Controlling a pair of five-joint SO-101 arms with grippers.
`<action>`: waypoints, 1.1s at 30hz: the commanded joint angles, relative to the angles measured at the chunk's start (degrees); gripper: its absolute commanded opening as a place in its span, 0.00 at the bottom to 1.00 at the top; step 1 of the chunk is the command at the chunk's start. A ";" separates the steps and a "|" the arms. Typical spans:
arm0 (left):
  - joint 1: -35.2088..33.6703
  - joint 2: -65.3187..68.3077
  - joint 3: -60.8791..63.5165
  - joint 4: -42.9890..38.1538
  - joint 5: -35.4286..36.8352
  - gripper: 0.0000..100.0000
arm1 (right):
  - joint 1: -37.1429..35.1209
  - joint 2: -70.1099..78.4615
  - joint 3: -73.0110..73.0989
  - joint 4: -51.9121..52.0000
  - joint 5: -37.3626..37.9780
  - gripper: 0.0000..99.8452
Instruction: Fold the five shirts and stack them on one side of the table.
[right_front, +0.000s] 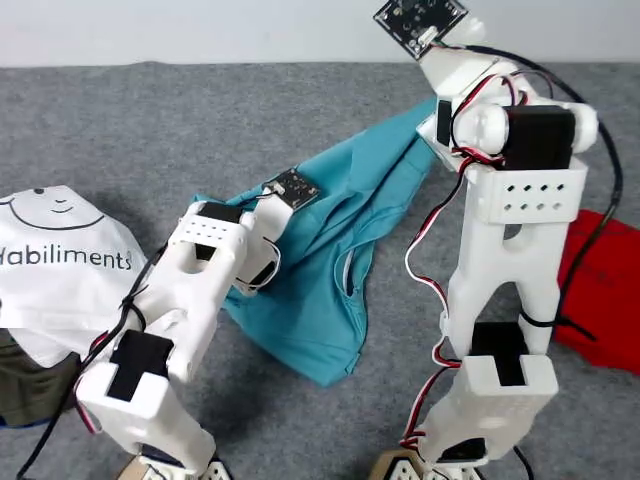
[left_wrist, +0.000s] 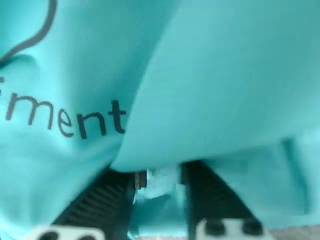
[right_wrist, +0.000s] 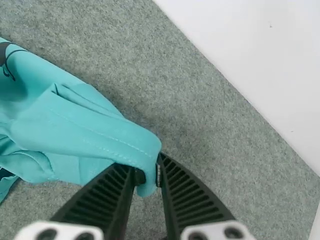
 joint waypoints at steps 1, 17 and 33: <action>0.35 -4.31 -1.89 1.85 0.26 0.01 | -0.13 -0.66 -3.52 2.07 0.35 0.01; -2.99 -21.01 -16.40 21.19 -2.46 0.01 | -0.04 -0.92 -3.96 2.07 0.35 0.01; -16.26 -28.13 -51.30 26.20 4.40 0.00 | 5.32 -10.07 -19.08 -4.44 0.53 0.01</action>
